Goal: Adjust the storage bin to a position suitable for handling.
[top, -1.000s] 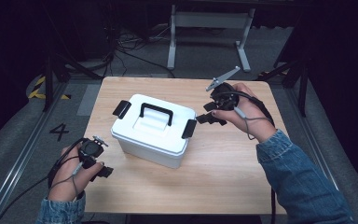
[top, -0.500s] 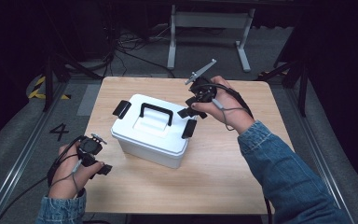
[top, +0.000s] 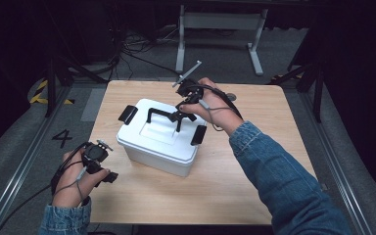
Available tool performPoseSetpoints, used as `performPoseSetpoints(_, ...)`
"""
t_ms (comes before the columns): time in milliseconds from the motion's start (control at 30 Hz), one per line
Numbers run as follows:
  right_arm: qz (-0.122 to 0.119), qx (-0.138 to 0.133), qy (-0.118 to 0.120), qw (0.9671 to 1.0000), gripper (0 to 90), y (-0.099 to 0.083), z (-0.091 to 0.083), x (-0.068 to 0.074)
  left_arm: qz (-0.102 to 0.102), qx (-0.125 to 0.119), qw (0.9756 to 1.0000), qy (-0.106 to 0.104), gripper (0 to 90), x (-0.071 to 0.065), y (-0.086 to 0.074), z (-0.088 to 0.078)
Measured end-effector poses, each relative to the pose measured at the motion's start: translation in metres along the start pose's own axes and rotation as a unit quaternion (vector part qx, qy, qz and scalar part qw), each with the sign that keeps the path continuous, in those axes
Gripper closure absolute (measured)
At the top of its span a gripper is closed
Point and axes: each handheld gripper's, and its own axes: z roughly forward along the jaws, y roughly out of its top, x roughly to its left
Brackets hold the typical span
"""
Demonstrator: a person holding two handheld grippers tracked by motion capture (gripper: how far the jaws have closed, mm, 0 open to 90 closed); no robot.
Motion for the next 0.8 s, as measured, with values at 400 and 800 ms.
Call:
performPoseSetpoints(400, -0.029, 0.038, 0.017, 0.9987, 80.5, 0.014, 0.028, 0.007, -0.005, -0.003, 1.0, -0.005, 22.0, 0.002, -0.003, 0.001)
performPoseSetpoints(800, -0.053, 0.043, 0.025, 0.9974, 84.1, 0.015, 0.026, 0.017, -0.002, 0.003, 1.0, -0.008, 22.0, 0.0, 0.0, 0.003)
